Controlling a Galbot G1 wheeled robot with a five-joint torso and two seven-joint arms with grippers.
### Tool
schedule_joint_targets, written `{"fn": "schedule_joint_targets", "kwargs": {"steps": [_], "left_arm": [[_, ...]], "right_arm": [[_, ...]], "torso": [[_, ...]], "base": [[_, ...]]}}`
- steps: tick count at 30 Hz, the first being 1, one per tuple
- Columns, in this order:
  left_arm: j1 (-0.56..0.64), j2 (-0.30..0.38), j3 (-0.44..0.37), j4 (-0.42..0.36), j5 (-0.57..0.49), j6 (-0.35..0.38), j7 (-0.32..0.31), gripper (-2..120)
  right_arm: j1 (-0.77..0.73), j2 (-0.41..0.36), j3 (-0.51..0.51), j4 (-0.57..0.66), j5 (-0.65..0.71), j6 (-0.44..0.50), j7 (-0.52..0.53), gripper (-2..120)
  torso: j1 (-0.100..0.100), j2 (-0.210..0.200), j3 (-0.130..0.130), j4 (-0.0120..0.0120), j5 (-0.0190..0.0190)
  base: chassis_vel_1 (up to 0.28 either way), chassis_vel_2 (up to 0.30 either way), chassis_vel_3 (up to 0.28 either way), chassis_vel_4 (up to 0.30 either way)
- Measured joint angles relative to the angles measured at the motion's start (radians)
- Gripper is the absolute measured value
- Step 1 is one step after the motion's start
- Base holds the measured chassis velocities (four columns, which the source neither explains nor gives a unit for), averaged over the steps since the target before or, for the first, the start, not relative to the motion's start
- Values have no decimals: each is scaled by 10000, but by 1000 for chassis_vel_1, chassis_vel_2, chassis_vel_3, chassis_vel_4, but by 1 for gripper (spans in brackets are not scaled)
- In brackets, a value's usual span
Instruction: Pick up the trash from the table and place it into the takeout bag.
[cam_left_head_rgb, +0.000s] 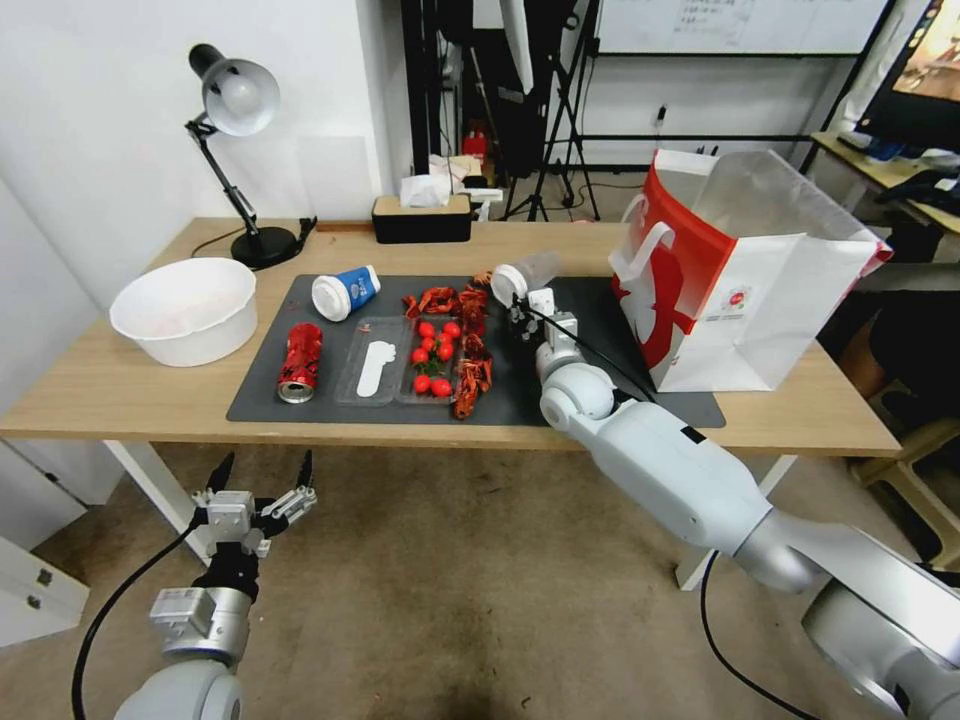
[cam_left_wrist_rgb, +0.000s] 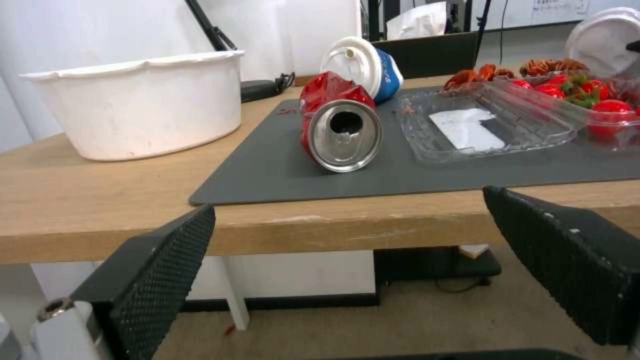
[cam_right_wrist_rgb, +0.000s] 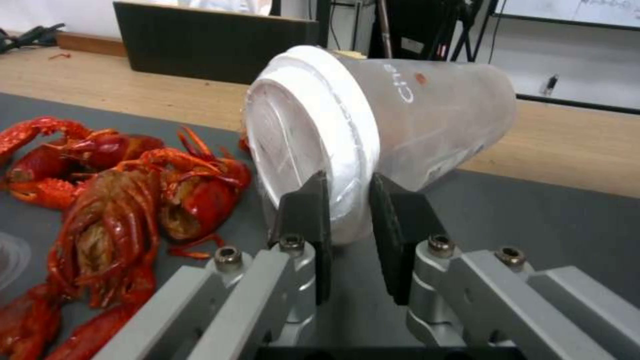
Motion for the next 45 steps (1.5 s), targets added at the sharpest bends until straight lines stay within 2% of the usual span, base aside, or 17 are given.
{"fn": "schedule_joint_targets", "kwargs": {"steps": [19,23,25,27,30,32,34,36,37,40,42,45], "left_arm": [[-38,-5,13,115,21,-54,0,100],[-39,-17,20,116,59,-55,0,100],[-30,-44,26,109,93,-56,-1,100],[-28,-46,26,107,93,-56,-1,100],[-13,-59,14,70,108,-56,-4,100],[-11,-59,6,63,111,-56,-4,100],[-9,-70,-2,41,133,-53,-7,100],[-9,-78,-2,40,139,-53,-7,100],[-10,-101,3,40,157,-53,-7,100],[-12,-112,16,40,173,-52,-7,100],[-18,-132,85,40,221,-52,-7,100],[-22,-127,111,40,241,-52,-6,100]], "right_arm": [[-200,-154,148,545,7,21,77,13],[-276,-270,241,981,16,-4,170,13],[-369,-438,573,1737,-5,-31,297,13],[-370,-449,602,1785,-10,-31,300,13],[-211,-714,1339,3020,-48,-76,336,13],[-122,-776,1549,3304,-40,-126,353,13],[288,-1137,2461,4538,286,-725,754,13],[349,-1222,2631,4745,352,-915,903,13],[399,-1440,3113,5220,418,-1529,1364,13],[382,-1607,3468,5470,419,-1938,1692,13],[-287,-2387,4848,6115,314,-3035,2472,13],[-767,-2760,5375,6360,275,-3316,2601,13]], "torso": [[0,0,0,0,0],[0,0,0,0,0],[0,0,0,1,1],[0,0,1,0,1],[0,0,0,1,1],[0,0,0,2,0],[0,0,-1,1,0],[0,0,-2,0,-3],[0,0,-1,2,1],[0,0,-2,1,0],[0,0,-2,-3,3],[-1,0,-1,-4,5]], "base": [[0,0,0,0],[0,0,0,0],[0,0,0,0],[0,0,0,0],[0,0,0,0],[0,0,0,0],[0,0,0,0],[0,0,0,0],[0,0,0,0],[0,0,0,0],[0,0,0,0],[0,0,0,0]]}}
